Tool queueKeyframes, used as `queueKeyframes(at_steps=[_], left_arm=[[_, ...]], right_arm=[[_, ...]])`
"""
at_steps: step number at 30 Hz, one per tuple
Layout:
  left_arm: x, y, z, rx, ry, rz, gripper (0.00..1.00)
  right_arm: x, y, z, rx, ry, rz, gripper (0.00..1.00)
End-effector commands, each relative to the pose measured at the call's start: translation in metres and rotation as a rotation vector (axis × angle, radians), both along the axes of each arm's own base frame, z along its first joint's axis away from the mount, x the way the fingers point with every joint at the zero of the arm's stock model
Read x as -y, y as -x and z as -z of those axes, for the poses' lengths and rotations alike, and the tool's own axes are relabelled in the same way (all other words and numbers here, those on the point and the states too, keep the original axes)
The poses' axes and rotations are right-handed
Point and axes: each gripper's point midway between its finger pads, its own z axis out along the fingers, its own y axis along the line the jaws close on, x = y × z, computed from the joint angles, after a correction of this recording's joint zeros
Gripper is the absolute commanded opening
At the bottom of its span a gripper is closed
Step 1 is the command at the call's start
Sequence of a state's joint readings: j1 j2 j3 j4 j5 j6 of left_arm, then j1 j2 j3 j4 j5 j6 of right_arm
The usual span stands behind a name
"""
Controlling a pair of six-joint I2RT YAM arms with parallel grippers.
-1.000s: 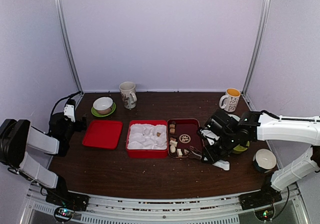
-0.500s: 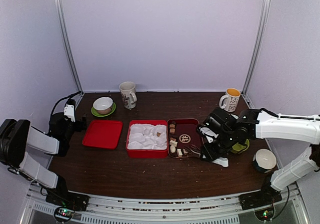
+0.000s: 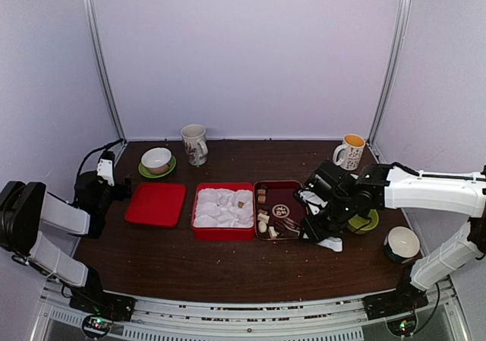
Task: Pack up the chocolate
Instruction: Pick up the fake chocolate from the plate.
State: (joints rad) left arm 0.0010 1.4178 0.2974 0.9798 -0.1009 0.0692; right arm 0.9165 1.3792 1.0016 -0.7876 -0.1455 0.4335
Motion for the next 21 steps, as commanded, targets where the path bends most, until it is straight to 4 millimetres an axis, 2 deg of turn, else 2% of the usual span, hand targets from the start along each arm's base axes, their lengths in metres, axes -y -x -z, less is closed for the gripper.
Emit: queueKeyframes(at_steps=[1,8,21], left_arm=[[-0.004,-0.005,-0.021,0.077,0.001,-0.014,0.98],[-0.005,-0.005,-0.020,0.077,0.001,-0.015,0.98],[-0.004,-0.005,-0.020,0.076,0.001,-0.014,0.98]], right_arm=[[-0.020,-0.004,-0.009,0.015,-0.053,-0.024,0.41],[-0.027,-0.004,-0.009,0.004,-0.061,-0.040,0.41],[-0.021,-0.002,0.007,-0.026,0.019,-0.038,0.39]])
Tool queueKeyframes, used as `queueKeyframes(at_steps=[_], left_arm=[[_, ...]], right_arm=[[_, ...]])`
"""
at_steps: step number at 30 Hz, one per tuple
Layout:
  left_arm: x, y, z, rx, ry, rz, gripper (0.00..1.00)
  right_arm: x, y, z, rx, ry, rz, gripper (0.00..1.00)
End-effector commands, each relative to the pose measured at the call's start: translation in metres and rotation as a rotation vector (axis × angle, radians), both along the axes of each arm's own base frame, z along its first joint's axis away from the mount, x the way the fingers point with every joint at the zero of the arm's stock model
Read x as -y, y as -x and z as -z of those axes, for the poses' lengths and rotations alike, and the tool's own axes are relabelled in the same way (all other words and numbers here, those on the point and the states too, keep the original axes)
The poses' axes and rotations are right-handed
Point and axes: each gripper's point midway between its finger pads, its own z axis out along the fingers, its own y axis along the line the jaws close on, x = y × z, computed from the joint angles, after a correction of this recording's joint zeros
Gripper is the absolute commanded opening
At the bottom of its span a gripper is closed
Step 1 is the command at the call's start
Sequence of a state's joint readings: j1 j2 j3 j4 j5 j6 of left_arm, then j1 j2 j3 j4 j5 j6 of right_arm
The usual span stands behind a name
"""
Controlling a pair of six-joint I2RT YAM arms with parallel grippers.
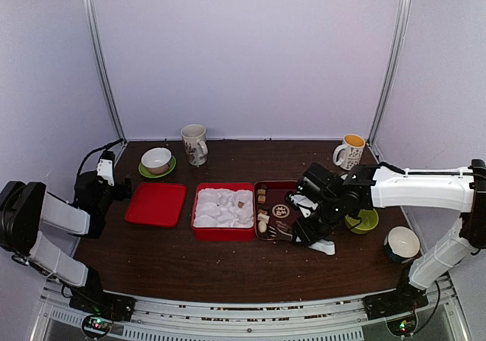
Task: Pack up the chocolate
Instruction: Pick up the fake chocolate from the plate.
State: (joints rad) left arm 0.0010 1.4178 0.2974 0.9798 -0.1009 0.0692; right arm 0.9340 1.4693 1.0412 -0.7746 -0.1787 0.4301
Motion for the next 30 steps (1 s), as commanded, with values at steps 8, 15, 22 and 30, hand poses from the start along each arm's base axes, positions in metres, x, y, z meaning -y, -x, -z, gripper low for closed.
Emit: queueKeyframes(at_steps=[8,15,22,30], left_arm=[[-0.004,-0.005,-0.021,0.078,0.002,-0.015,0.98],[-0.005,-0.005,-0.021,0.079,0.001,-0.015,0.98],[-0.004,-0.005,-0.021,0.078,0.001,-0.014,0.98],[-0.005,-0.005,-0.021,0.077,0.001,-0.015,0.98]], right_arm=[[-0.009,-0.010,-0.006,0.048,-0.009,-0.017,0.31],[-0.005,-0.018,-0.011,0.100,0.006,-0.004,0.26],[0.003,-0.031,-0.032,0.206,-0.010,0.041,0.23],[0.003,-0.034,-0.051,0.264,-0.060,0.041,0.23]])
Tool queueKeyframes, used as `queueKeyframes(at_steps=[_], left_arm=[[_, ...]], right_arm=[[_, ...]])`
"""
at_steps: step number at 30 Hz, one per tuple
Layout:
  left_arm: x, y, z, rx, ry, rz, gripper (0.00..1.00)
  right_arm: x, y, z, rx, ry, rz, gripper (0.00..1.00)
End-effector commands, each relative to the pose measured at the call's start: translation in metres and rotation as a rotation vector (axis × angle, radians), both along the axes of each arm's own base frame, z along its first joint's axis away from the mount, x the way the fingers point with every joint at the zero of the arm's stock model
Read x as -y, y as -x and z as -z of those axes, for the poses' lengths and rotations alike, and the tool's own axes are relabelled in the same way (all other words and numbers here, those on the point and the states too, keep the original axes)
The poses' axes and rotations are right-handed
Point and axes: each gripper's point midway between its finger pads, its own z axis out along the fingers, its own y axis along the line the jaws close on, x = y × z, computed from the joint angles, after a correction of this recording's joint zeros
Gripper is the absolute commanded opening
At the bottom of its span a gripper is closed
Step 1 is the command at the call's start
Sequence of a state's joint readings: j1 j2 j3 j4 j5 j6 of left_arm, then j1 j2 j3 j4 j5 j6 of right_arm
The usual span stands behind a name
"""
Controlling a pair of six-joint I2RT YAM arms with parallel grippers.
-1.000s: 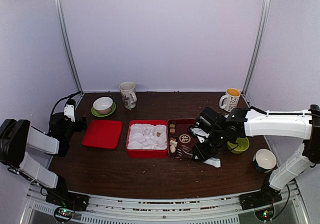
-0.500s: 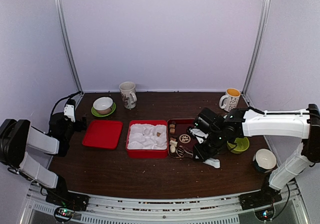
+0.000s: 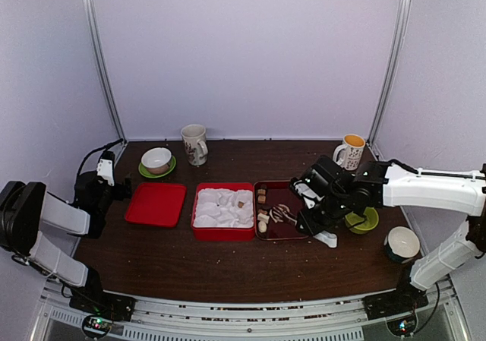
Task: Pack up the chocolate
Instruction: Pick up the fake chocolate from the plate, then place the fake chocolate in the empty pocket of the box.
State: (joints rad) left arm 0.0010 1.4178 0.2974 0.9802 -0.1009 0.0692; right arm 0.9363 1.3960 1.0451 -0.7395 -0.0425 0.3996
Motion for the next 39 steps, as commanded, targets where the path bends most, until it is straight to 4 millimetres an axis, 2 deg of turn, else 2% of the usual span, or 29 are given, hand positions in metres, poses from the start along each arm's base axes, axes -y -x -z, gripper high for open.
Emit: queueKeyframes(at_steps=[1,9,13,16,23,27,32,39], left_arm=[[-0.004,-0.005,-0.021,0.077,0.001,-0.014,0.98],[-0.005,-0.005,-0.021,0.078,0.001,-0.015,0.98],[-0.005,-0.005,-0.020,0.076,0.001,-0.015,0.98],[-0.004,-0.005,-0.020,0.077,0.001,-0.014,0.98],[-0.004,-0.005,-0.020,0.077,0.002,-0.014,0.98],[-0.004,-0.005,-0.020,0.076,0.002,-0.014,0.98],[-0.005,-0.005,-0.020,0.077,0.001,-0.015,0.98],[-0.004,-0.005,-0.020,0.076,0.001,-0.014,0.98]], right_arm=[[-0.004,-0.011,-0.024,0.093,-0.059,0.009,0.23],[-0.025,-0.018,-0.048,0.142,-0.165,-0.028,0.23],[-0.050,-0.031,-0.068,0.182,-0.239,-0.054,0.23],[-0.071,-0.044,-0.074,0.206,-0.274,-0.064,0.23],[-0.120,-0.079,-0.056,0.225,-0.333,-0.069,0.22],[-0.137,-0.097,-0.034,0.212,-0.299,-0.070,0.22],[-0.142,-0.111,-0.012,0.194,-0.253,-0.049,0.22],[-0.144,-0.116,0.001,0.183,-0.243,-0.028,0.23]])
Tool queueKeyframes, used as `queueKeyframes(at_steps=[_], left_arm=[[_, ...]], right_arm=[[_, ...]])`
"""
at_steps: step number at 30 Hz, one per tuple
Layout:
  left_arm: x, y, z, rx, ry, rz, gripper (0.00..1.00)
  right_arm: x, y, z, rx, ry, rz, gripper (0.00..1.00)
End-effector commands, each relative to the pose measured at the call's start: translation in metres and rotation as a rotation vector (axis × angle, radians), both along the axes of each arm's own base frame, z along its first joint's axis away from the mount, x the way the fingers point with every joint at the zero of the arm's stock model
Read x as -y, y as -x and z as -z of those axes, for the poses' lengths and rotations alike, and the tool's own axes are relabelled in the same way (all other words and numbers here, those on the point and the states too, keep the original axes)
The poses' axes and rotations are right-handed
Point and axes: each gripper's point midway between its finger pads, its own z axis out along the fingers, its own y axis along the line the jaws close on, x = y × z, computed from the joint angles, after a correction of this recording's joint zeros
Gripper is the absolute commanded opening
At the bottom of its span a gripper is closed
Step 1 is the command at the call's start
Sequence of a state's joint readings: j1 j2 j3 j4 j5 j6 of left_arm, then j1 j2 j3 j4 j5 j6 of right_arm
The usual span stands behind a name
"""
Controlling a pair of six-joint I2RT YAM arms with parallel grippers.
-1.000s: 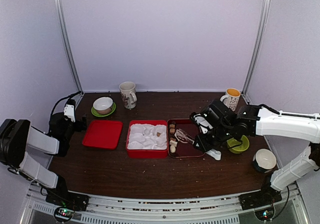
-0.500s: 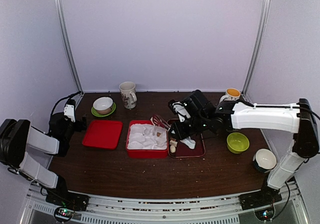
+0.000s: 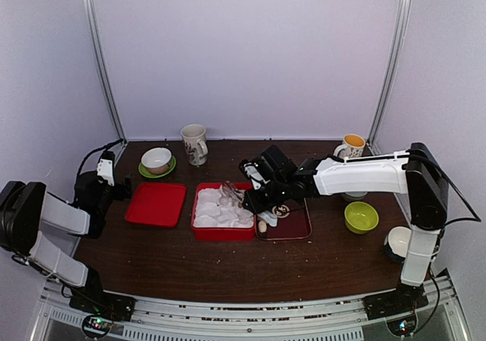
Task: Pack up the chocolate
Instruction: Place the fake chocolate in the empty pocket of the box.
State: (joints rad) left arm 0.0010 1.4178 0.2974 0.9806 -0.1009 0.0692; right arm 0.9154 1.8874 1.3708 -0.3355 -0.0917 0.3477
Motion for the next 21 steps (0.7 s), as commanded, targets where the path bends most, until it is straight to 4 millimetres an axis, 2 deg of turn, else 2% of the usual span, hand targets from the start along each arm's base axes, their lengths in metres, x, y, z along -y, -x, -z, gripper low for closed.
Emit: queueKeyframes(at_steps=[1,6,21], left_arm=[[-0.0046,-0.0047,-0.0199,0.075,0.001,-0.015,0.98],[-0.0046,-0.0046,-0.0203,0.077,0.002,-0.015,0.98],[-0.0044,-0.0047,-0.0203,0.076,0.001,-0.014,0.98]], right_arm=[[-0.0110,-0.0144,-0.0162,0.046,-0.054,0.022,0.23],[-0.0131,-0.0171,-0.0090,0.032,-0.040,0.030,0.23],[-0.0133,-0.0196,-0.0122,0.043,-0.046,0.037,0.32]])
